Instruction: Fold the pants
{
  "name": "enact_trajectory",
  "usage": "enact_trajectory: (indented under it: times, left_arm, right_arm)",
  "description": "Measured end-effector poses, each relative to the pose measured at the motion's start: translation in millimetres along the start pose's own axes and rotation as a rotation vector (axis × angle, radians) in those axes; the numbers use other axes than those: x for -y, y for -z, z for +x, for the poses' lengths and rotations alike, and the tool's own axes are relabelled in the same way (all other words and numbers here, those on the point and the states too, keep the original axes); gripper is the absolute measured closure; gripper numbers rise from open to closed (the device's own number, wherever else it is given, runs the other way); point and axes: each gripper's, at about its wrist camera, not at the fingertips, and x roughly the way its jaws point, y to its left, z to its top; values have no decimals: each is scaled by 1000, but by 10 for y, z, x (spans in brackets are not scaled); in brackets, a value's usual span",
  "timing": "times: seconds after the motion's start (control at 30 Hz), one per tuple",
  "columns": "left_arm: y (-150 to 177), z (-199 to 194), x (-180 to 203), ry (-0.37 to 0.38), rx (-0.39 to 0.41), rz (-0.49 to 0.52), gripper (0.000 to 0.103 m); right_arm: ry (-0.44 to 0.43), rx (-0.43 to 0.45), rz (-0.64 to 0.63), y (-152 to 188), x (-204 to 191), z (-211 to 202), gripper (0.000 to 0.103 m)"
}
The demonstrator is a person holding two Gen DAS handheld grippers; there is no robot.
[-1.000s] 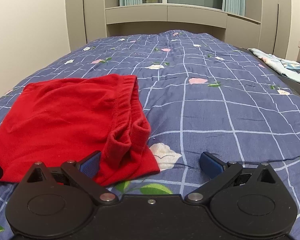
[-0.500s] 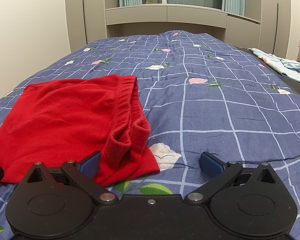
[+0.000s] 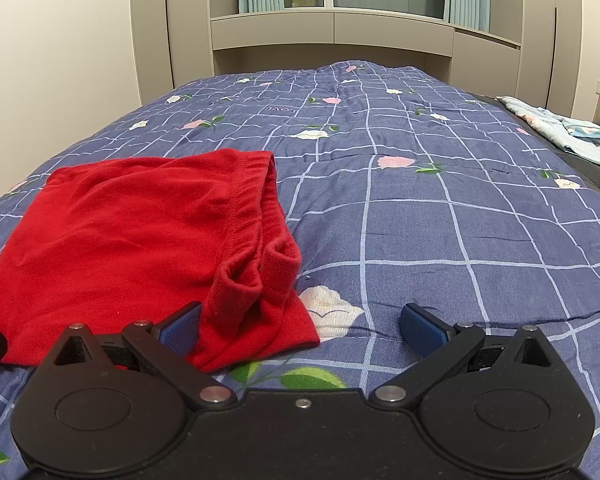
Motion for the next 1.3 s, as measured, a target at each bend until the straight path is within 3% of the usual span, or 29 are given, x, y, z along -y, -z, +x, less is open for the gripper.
enact_trajectory:
  times: [0.2,0.43,0.6,0.83,1.0,1.3]
  left_arm:
    - [-135,-69,-51,61,-35,-32,0]
    - [-294,-149,26,94,12,9,0]
    - [-482,-58,80,99,31,41,0]
    - [-672,204,94,93,17,79,0]
    - [-669,395,82,100,-22,84,0]
    - [-619,457,63,109,-24,78,0]
  right_arm:
    - [-66,-5,61,-34,132,-23,0]
    - [-199,48,166,-103,332,-112,0]
    - [-271,58,118,-319,374,5,0]
    - [-445,-42,41,-620,332,440,0]
    - [-537,-114,24,-602,237,690,0]
    - [-532,-76,-8,-516,191,637,0]
